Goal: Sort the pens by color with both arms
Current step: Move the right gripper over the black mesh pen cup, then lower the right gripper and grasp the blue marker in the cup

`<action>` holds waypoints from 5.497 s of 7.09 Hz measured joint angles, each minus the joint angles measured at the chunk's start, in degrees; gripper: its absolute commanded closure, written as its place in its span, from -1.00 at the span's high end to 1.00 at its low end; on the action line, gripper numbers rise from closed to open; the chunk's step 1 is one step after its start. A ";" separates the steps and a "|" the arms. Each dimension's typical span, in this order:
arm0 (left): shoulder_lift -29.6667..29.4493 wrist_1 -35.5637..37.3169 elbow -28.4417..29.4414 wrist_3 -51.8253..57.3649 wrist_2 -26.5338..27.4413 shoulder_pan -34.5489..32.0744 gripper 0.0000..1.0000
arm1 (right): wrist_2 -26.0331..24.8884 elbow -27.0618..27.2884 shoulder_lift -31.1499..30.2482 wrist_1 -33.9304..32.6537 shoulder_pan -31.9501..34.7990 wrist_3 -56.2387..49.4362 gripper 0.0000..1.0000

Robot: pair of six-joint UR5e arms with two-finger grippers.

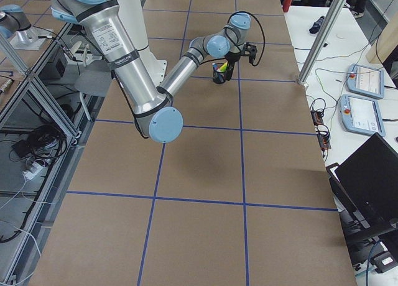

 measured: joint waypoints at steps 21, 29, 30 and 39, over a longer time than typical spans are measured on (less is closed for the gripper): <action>-0.05 -0.20 -0.37 0.23 -0.10 0.10 1.00 | -1.24 -25.56 18.08 7.79 -14.90 16.35 0.18; 0.04 -0.21 -0.31 0.25 -2.13 0.10 1.00 | -1.27 -24.98 17.29 7.77 -14.98 16.69 -0.17; 0.04 -0.22 -0.26 0.31 -2.18 0.10 1.00 | -1.16 -24.74 17.35 7.75 -14.98 16.74 -0.16; 0.04 -0.27 0.05 0.43 -2.21 0.10 1.00 | -1.71 -24.25 16.96 7.77 -15.84 16.52 -1.00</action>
